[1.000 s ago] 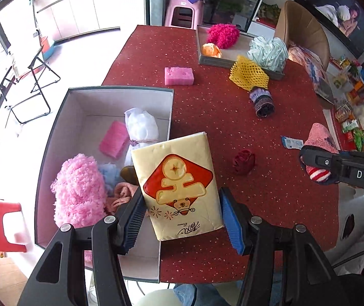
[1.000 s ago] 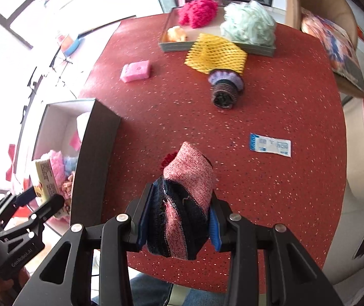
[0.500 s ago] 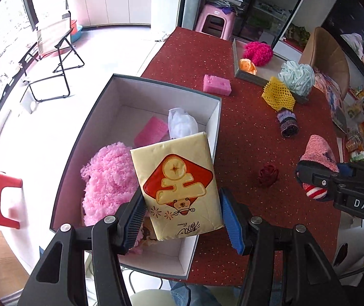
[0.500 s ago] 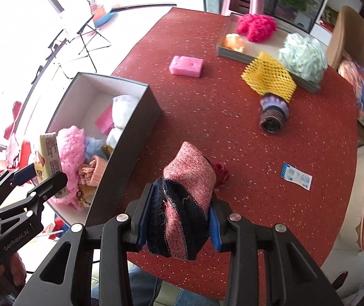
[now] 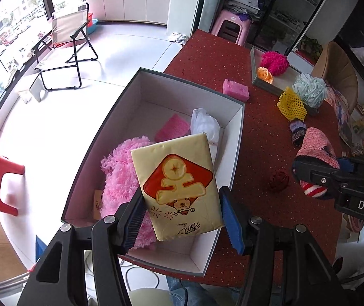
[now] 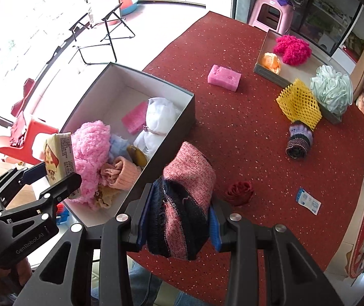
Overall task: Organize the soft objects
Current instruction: 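Carry tissue pack over the box with left tool while right tool carries striped sock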
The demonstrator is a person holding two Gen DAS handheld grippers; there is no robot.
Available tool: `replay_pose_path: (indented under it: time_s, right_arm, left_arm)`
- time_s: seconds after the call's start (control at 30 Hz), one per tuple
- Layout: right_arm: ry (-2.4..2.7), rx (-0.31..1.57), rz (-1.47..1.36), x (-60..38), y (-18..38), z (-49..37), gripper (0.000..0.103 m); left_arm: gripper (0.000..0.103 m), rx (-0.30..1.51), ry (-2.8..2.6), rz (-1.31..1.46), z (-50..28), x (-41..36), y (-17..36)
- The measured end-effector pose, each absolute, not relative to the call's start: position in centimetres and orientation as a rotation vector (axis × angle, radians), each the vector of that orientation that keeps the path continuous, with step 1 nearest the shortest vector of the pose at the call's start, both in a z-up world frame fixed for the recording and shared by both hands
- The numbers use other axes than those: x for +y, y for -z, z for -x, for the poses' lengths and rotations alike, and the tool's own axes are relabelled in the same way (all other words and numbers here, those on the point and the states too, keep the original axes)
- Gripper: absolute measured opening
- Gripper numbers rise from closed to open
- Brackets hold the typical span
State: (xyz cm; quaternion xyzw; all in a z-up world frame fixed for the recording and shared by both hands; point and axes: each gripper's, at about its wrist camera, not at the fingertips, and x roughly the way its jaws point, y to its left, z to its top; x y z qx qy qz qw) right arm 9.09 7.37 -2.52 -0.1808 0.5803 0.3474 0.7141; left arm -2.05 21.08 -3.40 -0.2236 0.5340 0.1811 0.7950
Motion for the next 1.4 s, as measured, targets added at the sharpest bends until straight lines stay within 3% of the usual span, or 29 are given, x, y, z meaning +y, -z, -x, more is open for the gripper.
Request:
replay_pose_path:
  time_s: [1.4]
  right_arm:
    - [-0.825,1.295,0.450,10.8,2.7,-8.2,0.041]
  left_arm:
    - [0.058,1.162,-0.458,0.495,3.1,23.0,4.0]
